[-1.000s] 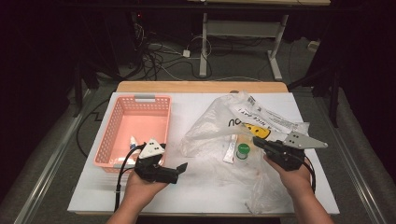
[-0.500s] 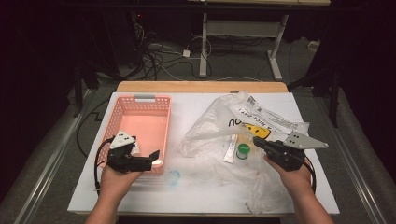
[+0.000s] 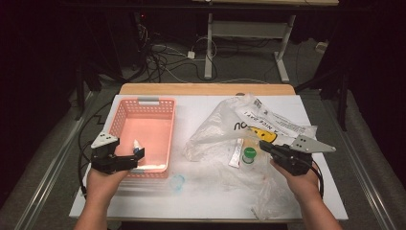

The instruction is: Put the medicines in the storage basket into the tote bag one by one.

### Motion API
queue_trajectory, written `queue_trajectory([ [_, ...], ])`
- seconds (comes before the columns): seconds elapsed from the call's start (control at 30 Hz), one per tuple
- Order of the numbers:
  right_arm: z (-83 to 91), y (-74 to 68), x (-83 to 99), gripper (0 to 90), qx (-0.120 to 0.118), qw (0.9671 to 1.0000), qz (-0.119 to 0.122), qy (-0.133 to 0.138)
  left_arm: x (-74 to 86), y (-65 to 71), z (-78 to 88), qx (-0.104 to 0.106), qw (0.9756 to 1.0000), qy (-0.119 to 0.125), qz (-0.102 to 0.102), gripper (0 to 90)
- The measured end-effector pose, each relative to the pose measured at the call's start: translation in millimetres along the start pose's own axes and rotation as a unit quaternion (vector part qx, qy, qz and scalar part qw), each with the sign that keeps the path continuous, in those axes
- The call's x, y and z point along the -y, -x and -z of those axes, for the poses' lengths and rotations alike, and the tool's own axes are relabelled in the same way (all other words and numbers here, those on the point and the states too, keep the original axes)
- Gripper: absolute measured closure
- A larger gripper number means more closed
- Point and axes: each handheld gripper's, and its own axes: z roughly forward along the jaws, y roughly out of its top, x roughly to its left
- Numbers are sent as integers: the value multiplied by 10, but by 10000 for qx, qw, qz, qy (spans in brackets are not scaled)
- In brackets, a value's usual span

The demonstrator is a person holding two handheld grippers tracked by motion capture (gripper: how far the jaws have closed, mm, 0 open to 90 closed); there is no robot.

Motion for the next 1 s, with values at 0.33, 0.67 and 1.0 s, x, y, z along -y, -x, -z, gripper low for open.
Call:
queue_trajectory([
  [0.33,-7,0,15,900,-24,10000,-30,-36,-170,-21,-158,45,9997,-79,209,0],
  [0.67,30,16,8,900,-12,10000,-49,-22,-418,-180,-325,-136,9970,-718,249,59],
  [1.0,34,23,11,900,1,10000,-70,-24,-478,-295,-558,3,9833,-1760,465,148],
])
